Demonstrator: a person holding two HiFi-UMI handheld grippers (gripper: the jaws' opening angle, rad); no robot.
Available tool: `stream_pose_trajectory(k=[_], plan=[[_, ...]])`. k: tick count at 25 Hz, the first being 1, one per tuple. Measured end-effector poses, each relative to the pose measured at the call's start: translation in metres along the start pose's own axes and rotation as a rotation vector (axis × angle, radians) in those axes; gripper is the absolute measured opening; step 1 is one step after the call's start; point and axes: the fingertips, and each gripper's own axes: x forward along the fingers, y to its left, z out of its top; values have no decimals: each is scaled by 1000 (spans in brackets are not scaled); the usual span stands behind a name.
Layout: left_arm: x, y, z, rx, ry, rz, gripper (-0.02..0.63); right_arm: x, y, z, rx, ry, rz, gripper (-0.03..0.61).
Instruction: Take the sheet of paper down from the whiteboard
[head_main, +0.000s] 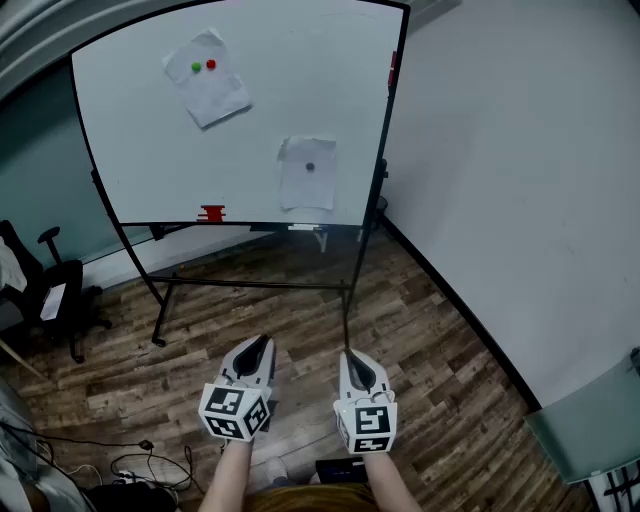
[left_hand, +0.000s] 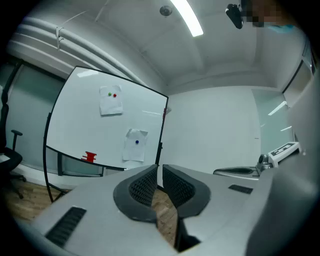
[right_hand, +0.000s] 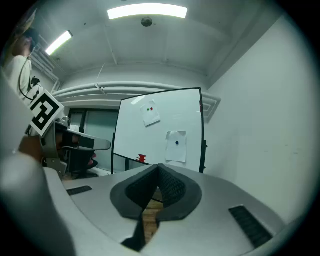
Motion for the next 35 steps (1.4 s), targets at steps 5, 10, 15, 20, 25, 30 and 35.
stream_pose_trajectory(k=[5,10,15,20,25,30,35], plan=[[-2,-10,0,4,-1,9,35,-9,-7,-2,5,3,3,11],[-3,-21,0,11,-1,21,35,-17,-17,-2,21,-3,13,11],[-6,-33,-4,3,-19,25,51,-27,-28,-6,18,-14,15,57],[1,-36,-4,-42,-36,12,115,-25,-35,-9,34,-16,33,106],[24,-29,1,-34,-40,21,121,-4,-47,-5,37,-33,40,127],[61,-6,2,-29,-41,36,123,36,-61,-8,29,-31,42,132],[127,38,7,-32,-57,40,123,110,-82,-12,16,-31,39,135]])
